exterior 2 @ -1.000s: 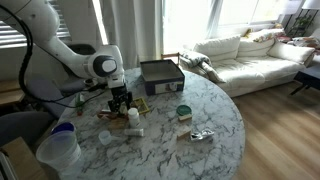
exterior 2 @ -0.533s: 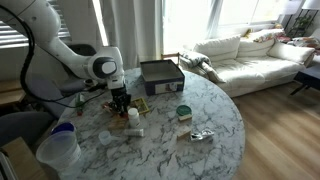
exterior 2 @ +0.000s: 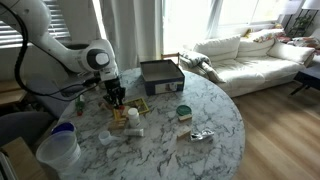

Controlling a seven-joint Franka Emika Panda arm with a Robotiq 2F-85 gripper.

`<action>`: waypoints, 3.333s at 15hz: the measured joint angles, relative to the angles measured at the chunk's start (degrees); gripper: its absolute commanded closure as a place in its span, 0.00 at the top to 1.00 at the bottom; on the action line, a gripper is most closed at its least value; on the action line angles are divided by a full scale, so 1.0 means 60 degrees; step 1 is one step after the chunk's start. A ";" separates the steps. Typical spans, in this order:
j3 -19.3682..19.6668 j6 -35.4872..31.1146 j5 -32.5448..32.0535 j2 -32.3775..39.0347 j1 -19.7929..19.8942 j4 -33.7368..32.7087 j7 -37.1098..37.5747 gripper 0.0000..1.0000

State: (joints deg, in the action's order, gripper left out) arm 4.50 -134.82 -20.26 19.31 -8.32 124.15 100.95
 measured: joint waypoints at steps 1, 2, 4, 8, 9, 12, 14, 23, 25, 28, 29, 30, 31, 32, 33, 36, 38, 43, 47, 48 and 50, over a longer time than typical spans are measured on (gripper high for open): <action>0.0009 0.0240 -0.0270 -0.0142 -0.0176 -0.0053 0.0248 0.08; 0.0011 0.0508 -0.0612 -0.0306 -0.0346 -0.0106 0.0522 0.08; -0.0005 0.1071 -0.1333 -0.0633 -0.0630 -0.0196 0.1015 0.08; -0.0303 0.1940 -0.2223 -0.1135 -0.0847 -0.0216 0.1618 0.08; -0.0431 0.2091 -0.2290 -0.1187 -0.0855 -0.0210 0.1696 0.08; -0.0773 0.2413 -0.2311 -0.1279 -0.0862 -0.0204 0.1746 0.08; -0.0968 0.2534 -0.2311 -0.1355 -0.0864 -0.0191 0.1748 0.08; -0.1753 0.2595 -0.2310 -0.1800 -0.0936 0.0173 0.1863 0.55; -0.1828 0.2612 -0.2310 -0.1864 -0.0956 0.0261 0.1886 0.60; -0.1865 0.2661 -0.2311 -0.2036 -0.0955 0.0399 0.1889 0.82; -0.1873 0.2664 -0.2311 -0.2102 -0.0955 0.0426 0.1888 0.91; -0.1881 0.2666 -0.2311 -0.2168 -0.0954 0.0446 0.1888 0.98; -0.1892 0.2669 -0.2309 -0.2235 -0.0953 0.0469 0.1886 1.00; -0.1901 0.2670 -0.2304 -0.2301 -0.0952 0.0500 0.1886 1.00; -0.1903 0.2671 -0.2273 -0.2357 -0.0947 0.0526 0.1887 1.00; -0.1902 0.2817 -0.1876 -0.2558 -0.0855 0.0542 0.1950 1.00; -0.1895 0.2870 -0.1358 -0.2775 -0.0713 0.0505 0.2025 0.99; -0.1882 0.2881 -0.1119 -0.3041 -0.0557 0.0467 0.2100 1.00; -0.1892 0.2863 -0.0844 -0.3077 -0.0440 0.0297 0.2227 1.00; -0.1886 0.2881 -0.0540 -0.3148 -0.0367 0.0192 0.2232 1.00; -0.1885 0.3154 0.0391 -0.3394 -0.0256 -0.0014 0.2139 1.00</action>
State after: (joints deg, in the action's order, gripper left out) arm -6.81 -115.90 -17.91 -1.05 -9.86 124.07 113.78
